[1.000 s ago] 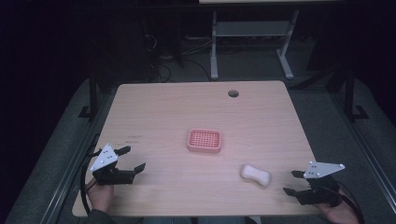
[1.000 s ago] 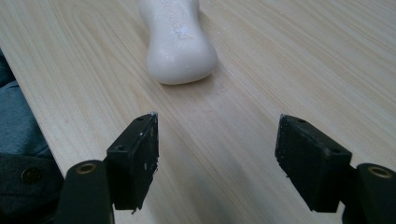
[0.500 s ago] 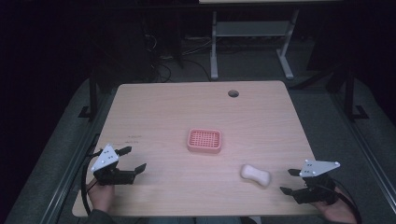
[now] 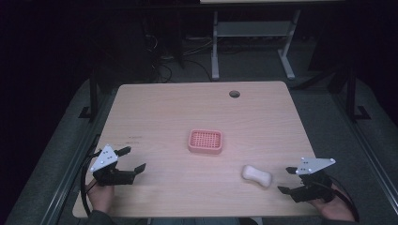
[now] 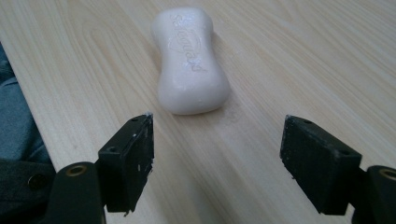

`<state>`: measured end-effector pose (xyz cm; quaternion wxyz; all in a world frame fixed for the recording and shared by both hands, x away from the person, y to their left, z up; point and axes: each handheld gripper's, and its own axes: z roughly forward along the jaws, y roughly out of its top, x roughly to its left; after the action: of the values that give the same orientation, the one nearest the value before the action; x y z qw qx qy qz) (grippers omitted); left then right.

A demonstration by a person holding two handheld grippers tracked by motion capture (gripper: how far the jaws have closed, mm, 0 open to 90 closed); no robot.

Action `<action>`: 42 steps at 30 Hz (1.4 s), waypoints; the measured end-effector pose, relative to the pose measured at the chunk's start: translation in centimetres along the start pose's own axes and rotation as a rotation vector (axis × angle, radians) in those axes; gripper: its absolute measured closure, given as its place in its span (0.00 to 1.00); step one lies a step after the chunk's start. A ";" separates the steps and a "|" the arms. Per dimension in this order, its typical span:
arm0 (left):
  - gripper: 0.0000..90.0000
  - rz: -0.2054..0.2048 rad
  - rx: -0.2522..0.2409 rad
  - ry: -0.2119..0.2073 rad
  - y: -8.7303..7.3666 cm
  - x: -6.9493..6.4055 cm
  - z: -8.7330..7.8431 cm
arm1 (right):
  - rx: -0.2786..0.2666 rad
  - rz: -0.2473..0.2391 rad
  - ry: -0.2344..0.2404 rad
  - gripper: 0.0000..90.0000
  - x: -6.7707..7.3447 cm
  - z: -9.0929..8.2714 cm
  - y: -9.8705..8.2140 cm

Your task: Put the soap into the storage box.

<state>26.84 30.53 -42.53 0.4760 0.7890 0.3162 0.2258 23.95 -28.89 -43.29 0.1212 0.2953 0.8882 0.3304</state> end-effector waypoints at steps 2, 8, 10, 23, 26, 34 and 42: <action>0.16 -0.003 0.009 -0.001 -0.1 0.1 0.1 | 0.009 0.001 0.006 0.27 0.1 0.1 0.3; 0.16 0.003 0.006 0.000 0.0 0.1 -0.1 | 0.022 -0.005 0.023 0.24 0.2 0.6 1.1; 0.16 -0.019 -0.001 -0.023 -0.1 0.1 -0.2 | 0.035 -0.016 0.030 0.23 0.4 1.0 1.7; 0.16 -0.032 0.016 -0.039 0.1 -0.1 0.1 | 0.074 -0.051 0.051 0.21 0.9 2.3 3.6; 0.16 -0.029 0.014 -0.036 0.1 -0.2 0.1 | 0.086 -0.056 0.054 0.22 1.0 2.6 3.9; 0.16 -0.016 0.021 -0.033 0.1 -0.3 0.2 | 0.124 -0.094 0.069 0.23 1.2 3.9 5.1; 0.16 -0.025 0.013 -0.027 0.1 -0.2 0.0 | 0.151 -0.138 0.072 0.24 1.3 5.0 6.3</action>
<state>26.76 30.34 -42.44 0.4778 0.7911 0.3209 0.2072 27.79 -21.74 -42.89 0.0890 0.2294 0.9326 0.2640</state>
